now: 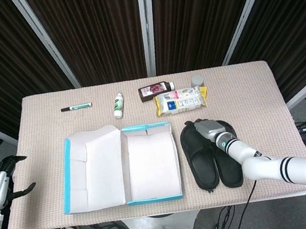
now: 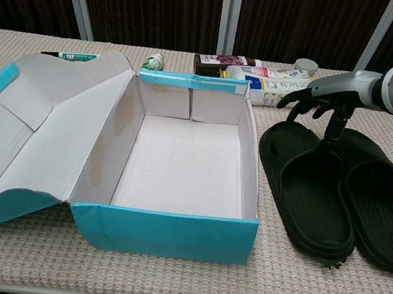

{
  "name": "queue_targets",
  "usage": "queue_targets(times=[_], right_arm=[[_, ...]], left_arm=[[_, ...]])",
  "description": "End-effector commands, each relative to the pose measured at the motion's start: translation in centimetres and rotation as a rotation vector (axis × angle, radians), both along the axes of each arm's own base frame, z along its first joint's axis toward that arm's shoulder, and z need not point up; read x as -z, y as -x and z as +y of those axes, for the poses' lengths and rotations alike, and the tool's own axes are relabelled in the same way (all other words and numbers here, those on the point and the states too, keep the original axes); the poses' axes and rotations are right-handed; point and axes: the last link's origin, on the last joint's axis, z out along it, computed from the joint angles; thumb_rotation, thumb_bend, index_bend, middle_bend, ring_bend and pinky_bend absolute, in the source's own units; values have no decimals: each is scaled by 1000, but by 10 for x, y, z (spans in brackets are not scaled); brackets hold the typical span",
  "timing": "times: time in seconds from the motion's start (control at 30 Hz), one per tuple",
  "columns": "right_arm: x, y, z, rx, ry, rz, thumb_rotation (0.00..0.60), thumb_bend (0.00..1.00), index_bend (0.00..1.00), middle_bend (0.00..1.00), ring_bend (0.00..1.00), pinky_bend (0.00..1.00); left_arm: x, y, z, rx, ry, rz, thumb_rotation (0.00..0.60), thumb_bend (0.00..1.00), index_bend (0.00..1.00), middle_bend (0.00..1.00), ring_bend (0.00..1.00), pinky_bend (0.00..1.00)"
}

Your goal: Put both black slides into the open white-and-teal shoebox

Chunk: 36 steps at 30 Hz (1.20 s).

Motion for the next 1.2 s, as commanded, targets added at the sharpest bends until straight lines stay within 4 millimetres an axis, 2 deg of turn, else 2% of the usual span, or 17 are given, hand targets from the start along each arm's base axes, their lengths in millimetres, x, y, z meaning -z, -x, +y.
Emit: queue_targets(times=[0.03, 0.33, 0.83, 1.03, 1.2], right_arm=[[2, -1, -1, -1, -5, 2, 600, 88, 11, 165, 43, 88], [6, -2, 0, -4, -11, 10, 600, 91, 12, 217, 90, 130], [6, 0, -1, -26, 35, 15, 600, 104, 41, 400, 265, 312], [2, 1, -2, -26, 45, 9, 600, 111, 51, 431, 282, 334], [-11, -3, -3, -34, 77, -14, 600, 114, 58, 432, 283, 336]], left_arm=[[1, 2, -1, -7, 2, -4, 600, 170, 228, 222, 132, 219], [0, 3, -2, -5, 4, -10, 600, 170, 229, 222, 132, 220], [2, 4, -2, -14, 18, -12, 600, 170, 229, 221, 132, 225], [2, 4, -2, -18, 23, -15, 600, 170, 229, 222, 132, 225], [3, 3, -2, -17, 28, -16, 600, 170, 229, 222, 132, 225]])
